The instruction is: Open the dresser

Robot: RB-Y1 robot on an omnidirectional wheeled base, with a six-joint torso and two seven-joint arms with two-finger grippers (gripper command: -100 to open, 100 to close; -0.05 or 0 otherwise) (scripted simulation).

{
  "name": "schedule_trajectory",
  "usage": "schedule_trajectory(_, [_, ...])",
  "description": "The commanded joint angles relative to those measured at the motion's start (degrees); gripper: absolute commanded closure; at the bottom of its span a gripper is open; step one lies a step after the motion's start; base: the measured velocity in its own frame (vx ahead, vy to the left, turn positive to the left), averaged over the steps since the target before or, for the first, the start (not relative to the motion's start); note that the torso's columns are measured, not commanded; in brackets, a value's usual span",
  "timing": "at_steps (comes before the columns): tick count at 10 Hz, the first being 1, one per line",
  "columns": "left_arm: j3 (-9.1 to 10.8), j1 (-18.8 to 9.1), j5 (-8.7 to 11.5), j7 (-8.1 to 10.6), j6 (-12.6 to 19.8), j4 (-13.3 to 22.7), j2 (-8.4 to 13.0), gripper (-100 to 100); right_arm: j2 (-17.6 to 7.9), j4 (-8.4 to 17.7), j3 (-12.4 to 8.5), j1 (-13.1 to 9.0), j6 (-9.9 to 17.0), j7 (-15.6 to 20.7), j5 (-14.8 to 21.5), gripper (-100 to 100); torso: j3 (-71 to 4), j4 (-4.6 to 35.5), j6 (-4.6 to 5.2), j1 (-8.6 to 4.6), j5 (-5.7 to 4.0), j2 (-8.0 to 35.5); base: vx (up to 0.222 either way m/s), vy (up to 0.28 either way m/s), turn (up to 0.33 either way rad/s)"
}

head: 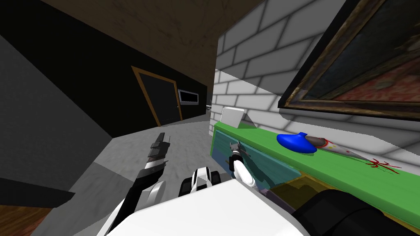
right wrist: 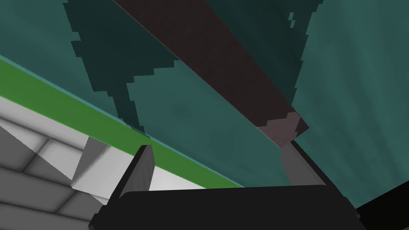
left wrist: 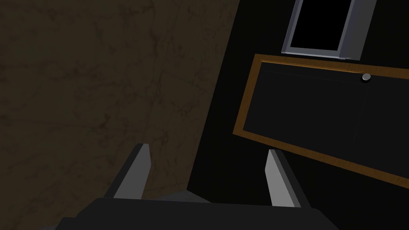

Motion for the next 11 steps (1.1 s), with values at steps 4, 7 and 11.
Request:
schedule_trajectory(4, [0.0,0.0,0.0,0.0,0.0,0.0,0.0,0,1.8,4.3,-0.6,1.7,5.2,4.2,7.3,-100,0.0,0.1,0.07,0.13,0.13,0.1,0.011,0.012,0.072])
schedule_trajectory(7, [0.0,0.0,0.0,0.0,0.0,0.0,0.0,0,2.3,5.2,-0.9,1.9,6.9,5.2,9.9,-100,0.1,0.1,0.18,0.2,0.29,0.2,0.012,0.008,0.04])
schedule_trajectory(11, [0.01,0.0,0.0,0.0,0.0,0.0,0.0,0,4.2,7.4,-1.8,2.7,11.3,7.9,16.2,-100,0.3,0.8,0.18,0.82,1.08,0.8,0.016,0.01,0.062])
